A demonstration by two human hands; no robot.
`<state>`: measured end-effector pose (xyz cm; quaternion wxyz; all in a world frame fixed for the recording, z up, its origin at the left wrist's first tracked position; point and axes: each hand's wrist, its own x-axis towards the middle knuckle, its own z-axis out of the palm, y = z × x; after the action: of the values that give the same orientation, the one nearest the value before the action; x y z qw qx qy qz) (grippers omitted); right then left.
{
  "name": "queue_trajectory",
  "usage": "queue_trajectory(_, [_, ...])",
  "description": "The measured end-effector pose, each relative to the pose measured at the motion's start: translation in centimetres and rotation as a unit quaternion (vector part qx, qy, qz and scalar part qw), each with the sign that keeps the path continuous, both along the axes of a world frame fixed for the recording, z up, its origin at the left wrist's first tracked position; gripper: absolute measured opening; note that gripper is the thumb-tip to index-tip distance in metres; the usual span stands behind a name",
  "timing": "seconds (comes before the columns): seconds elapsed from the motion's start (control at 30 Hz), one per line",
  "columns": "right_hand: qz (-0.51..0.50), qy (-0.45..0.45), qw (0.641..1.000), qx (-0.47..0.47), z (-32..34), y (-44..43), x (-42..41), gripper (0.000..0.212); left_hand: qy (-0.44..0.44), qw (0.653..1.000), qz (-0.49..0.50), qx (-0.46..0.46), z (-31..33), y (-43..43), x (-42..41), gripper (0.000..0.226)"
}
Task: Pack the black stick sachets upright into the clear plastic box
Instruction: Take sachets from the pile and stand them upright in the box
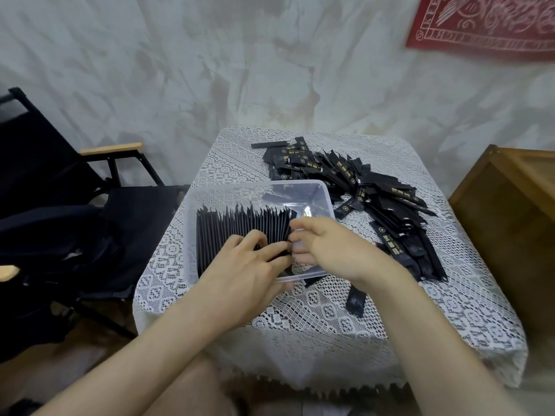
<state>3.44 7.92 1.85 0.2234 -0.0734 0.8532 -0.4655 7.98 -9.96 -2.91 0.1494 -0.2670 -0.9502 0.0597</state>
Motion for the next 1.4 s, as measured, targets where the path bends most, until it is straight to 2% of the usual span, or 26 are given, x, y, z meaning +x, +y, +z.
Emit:
queue_trajectory(0.13, [-0.032,0.045,0.991,-0.126,-0.1,2.0,1.8,0.04,0.008,1.0,0.002,0.01,-0.1,0.0,0.0,0.054])
queue_trajectory(0.27, [-0.129,0.047,0.963,-0.231,-0.5,5.5,2.9,0.026,0.001,1.0,0.008,0.014,-0.2,0.0,0.0,0.054])
queue_trajectory(0.33, [-0.186,0.034,0.951,-0.244,-1.2,7.0,2.8,0.022,0.004,1.0,0.01,0.019,-0.2,0.0,0.2,0.054])
queue_trajectory(0.4, [-0.215,0.035,0.96,-0.178,-2.4,7.9,2.4,0.017,0.003,1.0,0.013,0.022,-0.1,0.1,0.2,0.054])
queue_trajectory(0.47, [-0.205,0.088,0.974,-0.026,-3.6,8.6,1.9,0.014,0.0,1.0,0.015,0.023,-0.1,0.1,0.1,0.055])
queue_trajectory(0.57, [-0.186,0.146,0.952,0.193,-3.7,9.0,2.0,0.006,0.001,1.0,0.015,0.027,-0.1,0.1,0.0,0.055])
queue_trajectory(0.63, [-0.192,0.143,0.928,0.284,-3.4,9.2,2.4,0.021,0.003,1.0,0.015,0.025,-0.1,0.1,0.1,0.055])
queue_trajectory(0.73, [-0.19,0.092,0.903,0.375,-3.2,9.6,3.0,0.065,0.001,1.0,0.016,0.021,-0.1,0.1,0.1,0.056])
queue_trajectory(0.83, [-0.185,0.047,0.896,0.401,-3.2,9.7,3.2,0.086,0.003,1.0,0.017,0.02,-0.1,0.2,0.1,0.056])
queue_trajectory(0.97, [-0.16,0.062,0.929,0.328,-3.2,9.3,2.8,0.067,0.01,1.0,0.016,0.02,-0.2,0.2,0.1,0.055])
queue_trajectory(1.07, [-0.135,0.072,0.94,0.306,-2.7,8.9,2.7,0.054,0.004,1.0,0.019,0.021,-0.2,0.1,0.1,0.054])
queue_trajectory(1.2, [-0.13,0.083,0.942,0.299,-2.3,8.7,2.7,0.051,-0.002,1.0,0.02,0.024,-0.1,0.1,0.1,0.054])
queue_trajectory(1.33, [-0.141,0.099,0.925,0.338,-2.7,7.7,2.3,0.062,-0.001,0.999,0.02,0.029,-0.1,0.0,0.1,0.055])
queue_trajectory(1.4, [-0.141,0.093,0.922,0.349,-2.9,7.4,2.0,0.056,-0.002,0.999,0.02,0.028,-0.1,0.1,0.1,0.055])
